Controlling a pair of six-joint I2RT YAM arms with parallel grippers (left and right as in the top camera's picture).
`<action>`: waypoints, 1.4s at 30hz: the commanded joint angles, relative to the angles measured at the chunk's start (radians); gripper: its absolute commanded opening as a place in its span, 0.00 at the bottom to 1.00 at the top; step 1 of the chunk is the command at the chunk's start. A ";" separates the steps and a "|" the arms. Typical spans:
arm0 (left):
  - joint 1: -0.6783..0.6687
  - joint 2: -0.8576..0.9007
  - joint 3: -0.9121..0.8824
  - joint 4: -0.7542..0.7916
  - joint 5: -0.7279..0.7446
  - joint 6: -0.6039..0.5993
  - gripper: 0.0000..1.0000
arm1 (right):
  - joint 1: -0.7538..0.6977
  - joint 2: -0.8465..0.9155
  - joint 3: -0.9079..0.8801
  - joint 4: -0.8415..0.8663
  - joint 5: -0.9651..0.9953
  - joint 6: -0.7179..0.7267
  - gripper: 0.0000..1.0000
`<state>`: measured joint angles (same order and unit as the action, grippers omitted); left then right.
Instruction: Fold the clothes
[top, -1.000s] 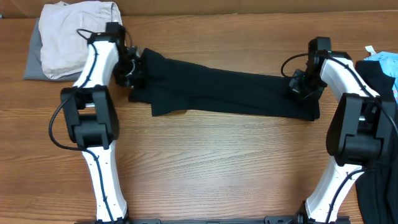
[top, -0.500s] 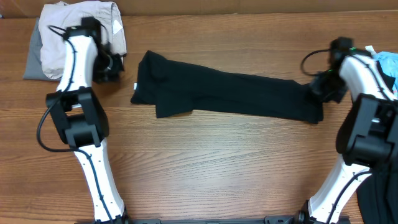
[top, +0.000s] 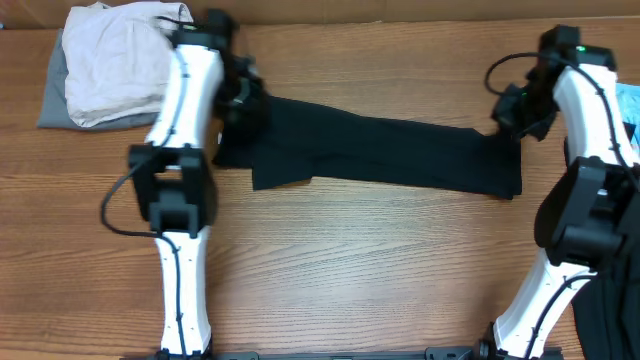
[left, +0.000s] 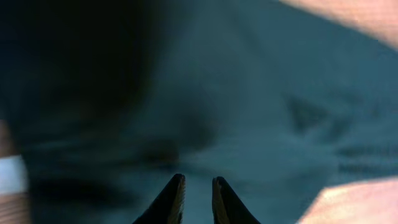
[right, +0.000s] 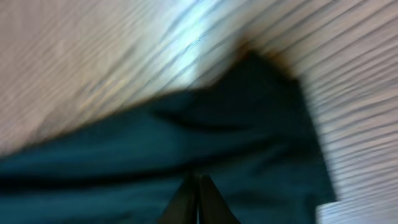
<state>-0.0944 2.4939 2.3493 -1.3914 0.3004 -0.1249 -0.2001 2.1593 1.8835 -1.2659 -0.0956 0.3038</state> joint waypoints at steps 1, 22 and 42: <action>-0.079 -0.002 -0.094 0.042 0.056 0.051 0.21 | 0.037 -0.005 -0.090 0.013 -0.037 -0.020 0.05; 0.080 -0.001 -0.299 0.169 -0.315 -0.014 0.13 | -0.009 -0.005 -0.433 0.295 0.080 0.074 0.04; 0.146 -0.002 0.098 -0.054 -0.299 -0.040 0.93 | -0.081 -0.031 0.117 -0.124 0.130 -0.005 0.90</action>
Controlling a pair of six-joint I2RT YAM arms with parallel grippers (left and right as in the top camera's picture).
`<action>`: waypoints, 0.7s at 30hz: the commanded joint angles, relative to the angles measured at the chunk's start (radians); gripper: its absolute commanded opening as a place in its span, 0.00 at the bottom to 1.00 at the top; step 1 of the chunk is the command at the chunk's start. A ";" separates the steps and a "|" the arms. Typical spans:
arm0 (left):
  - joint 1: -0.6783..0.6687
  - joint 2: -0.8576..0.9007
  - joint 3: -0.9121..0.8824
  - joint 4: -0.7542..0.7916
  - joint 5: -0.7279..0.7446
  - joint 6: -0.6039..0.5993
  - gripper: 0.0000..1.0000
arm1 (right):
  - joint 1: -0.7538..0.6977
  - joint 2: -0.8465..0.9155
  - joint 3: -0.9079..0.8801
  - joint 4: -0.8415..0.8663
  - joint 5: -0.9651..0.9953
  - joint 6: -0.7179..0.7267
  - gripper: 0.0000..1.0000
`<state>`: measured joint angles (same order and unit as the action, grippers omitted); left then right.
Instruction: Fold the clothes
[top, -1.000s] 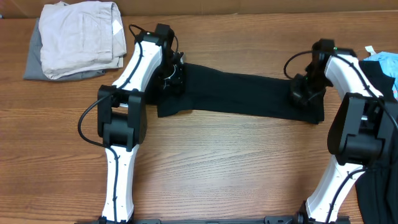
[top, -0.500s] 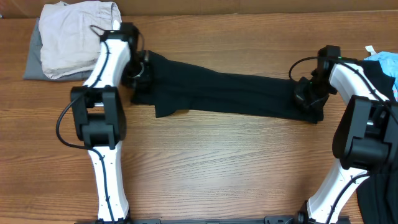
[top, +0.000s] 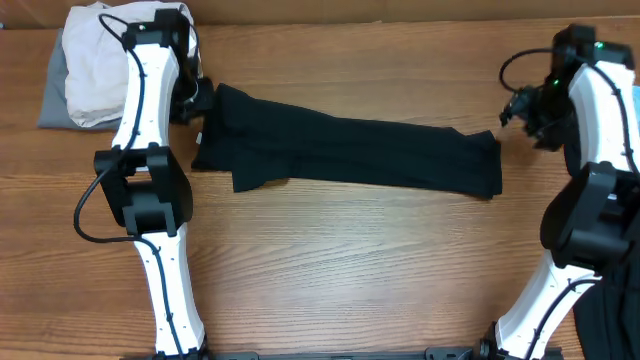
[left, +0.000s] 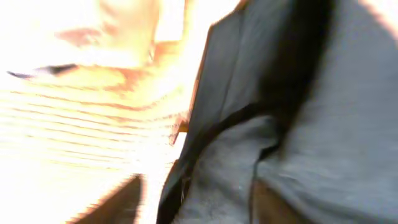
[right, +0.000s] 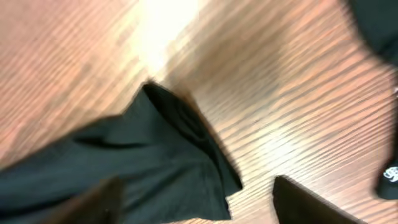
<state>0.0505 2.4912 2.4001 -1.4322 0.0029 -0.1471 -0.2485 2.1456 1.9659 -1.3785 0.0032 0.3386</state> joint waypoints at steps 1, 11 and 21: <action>0.001 0.001 0.047 -0.014 -0.002 -0.018 1.00 | -0.043 -0.014 0.030 -0.011 0.028 -0.041 0.93; 0.001 0.001 0.012 -0.009 -0.002 -0.018 1.00 | -0.114 -0.005 -0.323 0.230 -0.320 -0.293 1.00; 0.001 0.001 0.012 0.002 0.050 -0.018 1.00 | -0.105 -0.004 -0.535 0.373 -0.513 -0.336 0.70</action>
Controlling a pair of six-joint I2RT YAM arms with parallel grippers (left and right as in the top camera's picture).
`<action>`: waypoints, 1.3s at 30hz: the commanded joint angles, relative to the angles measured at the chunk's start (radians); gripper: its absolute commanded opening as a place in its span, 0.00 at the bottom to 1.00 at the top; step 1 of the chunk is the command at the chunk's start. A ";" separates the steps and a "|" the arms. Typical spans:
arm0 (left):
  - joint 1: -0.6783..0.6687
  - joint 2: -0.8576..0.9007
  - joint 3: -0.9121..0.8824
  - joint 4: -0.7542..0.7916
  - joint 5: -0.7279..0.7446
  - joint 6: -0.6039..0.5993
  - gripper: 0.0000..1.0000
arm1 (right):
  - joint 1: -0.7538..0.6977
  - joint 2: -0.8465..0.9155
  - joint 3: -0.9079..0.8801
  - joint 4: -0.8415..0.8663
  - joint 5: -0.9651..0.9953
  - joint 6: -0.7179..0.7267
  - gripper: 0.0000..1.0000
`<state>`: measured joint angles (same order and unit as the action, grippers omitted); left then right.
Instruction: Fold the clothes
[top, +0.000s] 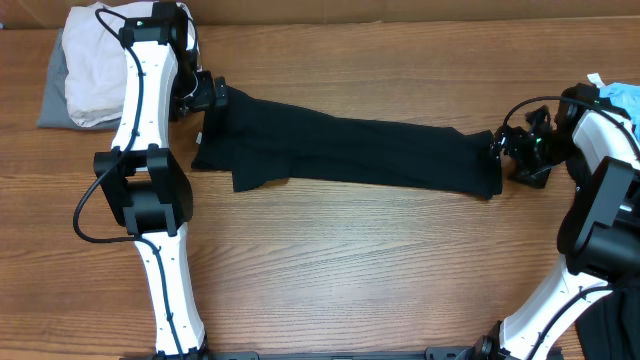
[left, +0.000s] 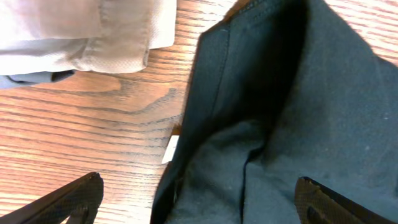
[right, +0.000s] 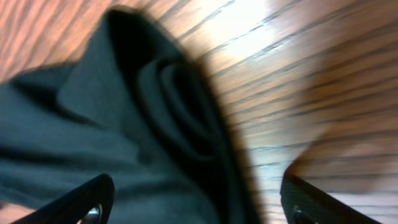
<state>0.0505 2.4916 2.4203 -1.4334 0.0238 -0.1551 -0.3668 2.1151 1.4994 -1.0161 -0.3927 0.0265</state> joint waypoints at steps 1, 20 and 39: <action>0.001 0.001 -0.008 0.004 0.029 -0.010 1.00 | 0.019 0.026 -0.080 0.013 -0.118 -0.023 0.63; 0.001 0.001 -0.008 0.006 0.066 -0.010 1.00 | -0.049 -0.077 0.076 -0.161 0.176 0.243 0.04; 0.000 0.001 -0.009 0.051 0.086 -0.063 1.00 | 0.356 -0.205 0.075 -0.135 0.156 0.332 0.04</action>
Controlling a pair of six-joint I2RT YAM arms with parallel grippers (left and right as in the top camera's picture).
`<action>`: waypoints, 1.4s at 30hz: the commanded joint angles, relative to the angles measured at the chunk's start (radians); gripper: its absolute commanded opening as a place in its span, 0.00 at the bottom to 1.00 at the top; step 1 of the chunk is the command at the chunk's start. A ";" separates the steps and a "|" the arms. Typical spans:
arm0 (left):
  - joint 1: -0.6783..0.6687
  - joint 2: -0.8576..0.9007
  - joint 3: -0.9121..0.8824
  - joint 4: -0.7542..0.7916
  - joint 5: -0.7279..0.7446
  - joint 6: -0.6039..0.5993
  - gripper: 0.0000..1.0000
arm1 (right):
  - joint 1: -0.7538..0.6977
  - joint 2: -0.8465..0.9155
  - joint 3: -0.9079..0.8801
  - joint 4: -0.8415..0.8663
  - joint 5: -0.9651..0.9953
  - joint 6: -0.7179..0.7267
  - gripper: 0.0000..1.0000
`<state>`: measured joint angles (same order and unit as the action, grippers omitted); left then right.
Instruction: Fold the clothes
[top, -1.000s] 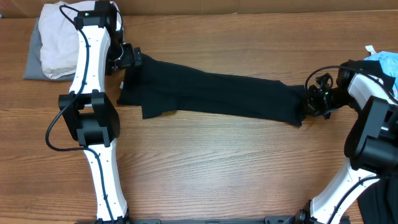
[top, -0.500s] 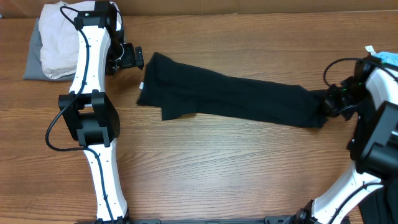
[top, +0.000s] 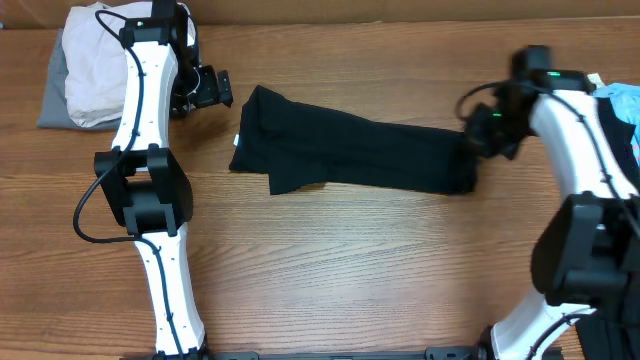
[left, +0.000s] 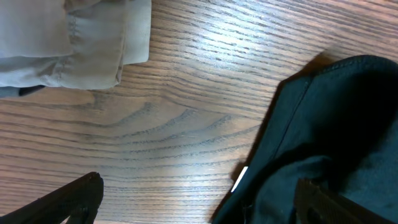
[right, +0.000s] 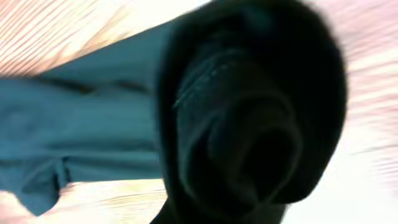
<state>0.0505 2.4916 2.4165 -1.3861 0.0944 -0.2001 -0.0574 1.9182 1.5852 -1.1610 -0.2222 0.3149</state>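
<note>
A long black garment (top: 360, 150) lies flat across the middle of the table. In the overhead view my right gripper (top: 480, 137) sits at its right end. The right wrist view is filled with bunched black cloth (right: 249, 124) that hides the fingers, so the gripper looks shut on that end. My left gripper (top: 212, 88) hangs open to the left of the garment's left end (left: 336, 124), not touching it. Its gripper (left: 198, 182) is spread wide over bare wood.
A stack of folded white and grey clothes (top: 100, 60) sits at the back left corner, also in the left wrist view (left: 68, 43). A blue item (top: 625, 100) lies at the right edge. More dark cloth (top: 612, 330) is at the front right.
My right gripper was open beside the garment's right end and is now shut in that end, farther left. The garment's left end now lies farther right, away from my open left gripper.
First both grippers were shut on the garment's two ends. Then both were open and the garment lay flat, shifted left. The right gripper then stood open, low at the right end. Now it holds that end bunched, and the left stays open.
</note>
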 joint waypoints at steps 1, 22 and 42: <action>-0.001 0.001 -0.005 0.003 0.015 -0.018 1.00 | 0.090 -0.006 -0.014 0.036 -0.014 0.054 0.04; -0.001 0.001 -0.005 0.007 0.014 -0.017 1.00 | 0.357 0.126 -0.013 0.245 -0.086 0.159 0.04; -0.001 0.001 -0.005 0.006 0.014 -0.016 1.00 | 0.307 0.141 0.159 0.089 -0.093 0.171 0.82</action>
<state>0.0505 2.4916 2.4165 -1.3800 0.0975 -0.2043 0.3050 2.0724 1.6360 -1.0348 -0.3119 0.5152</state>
